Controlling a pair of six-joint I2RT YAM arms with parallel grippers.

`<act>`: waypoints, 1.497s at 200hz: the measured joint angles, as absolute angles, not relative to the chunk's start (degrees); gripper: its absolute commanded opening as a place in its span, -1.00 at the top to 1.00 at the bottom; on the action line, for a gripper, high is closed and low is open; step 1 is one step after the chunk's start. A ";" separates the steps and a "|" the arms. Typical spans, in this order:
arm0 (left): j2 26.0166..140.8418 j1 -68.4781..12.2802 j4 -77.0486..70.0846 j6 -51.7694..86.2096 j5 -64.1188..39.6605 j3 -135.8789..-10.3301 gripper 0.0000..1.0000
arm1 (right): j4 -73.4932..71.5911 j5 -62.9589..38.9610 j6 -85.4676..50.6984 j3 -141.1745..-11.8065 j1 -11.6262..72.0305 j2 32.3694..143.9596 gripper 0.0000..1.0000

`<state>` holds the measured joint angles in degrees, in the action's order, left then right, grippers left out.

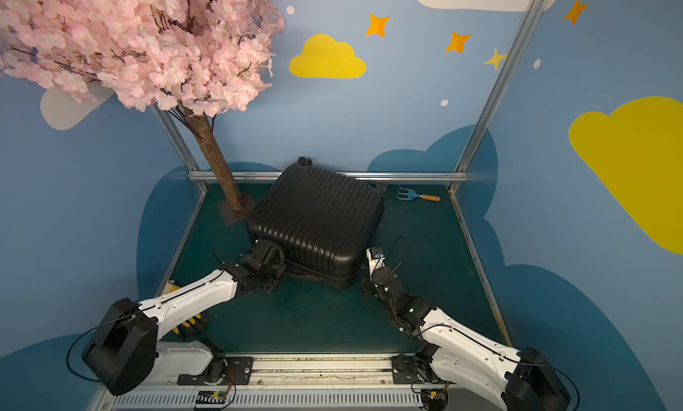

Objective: Open the suitcase zippers
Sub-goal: Adjust the suitcase at the center of the board.

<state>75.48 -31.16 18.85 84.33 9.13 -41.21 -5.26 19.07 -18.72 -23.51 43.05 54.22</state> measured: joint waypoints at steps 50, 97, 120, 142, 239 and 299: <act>71.11 -29.32 20.58 79.29 8.58 -38.09 0.96 | -19.51 8.27 -15.99 -25.26 29.50 66.06 1.00; 73.97 -26.79 28.62 67.24 11.05 -43.66 0.96 | -19.16 4.75 -15.53 -31.51 24.47 72.82 1.00; 78.32 -26.13 32.47 57.84 15.70 -48.58 0.96 | -15.49 2.70 -14.94 -31.68 24.80 70.85 1.00; 81.08 -24.71 33.63 49.87 20.43 -52.01 0.96 | -11.57 3.95 -14.96 -29.56 27.79 65.63 1.00; 102.24 -15.14 32.99 29.54 18.70 -73.58 0.96 | 9.96 20.23 -20.86 -25.32 51.94 42.83 1.00; 106.26 -10.61 26.33 21.71 14.81 -76.62 0.96 | 17.61 41.34 -21.45 -24.71 42.63 30.79 1.00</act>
<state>106.26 -10.61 26.33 21.71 14.81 -76.62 17.61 41.34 -21.45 -24.71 42.63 30.79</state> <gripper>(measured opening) 0.090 0.042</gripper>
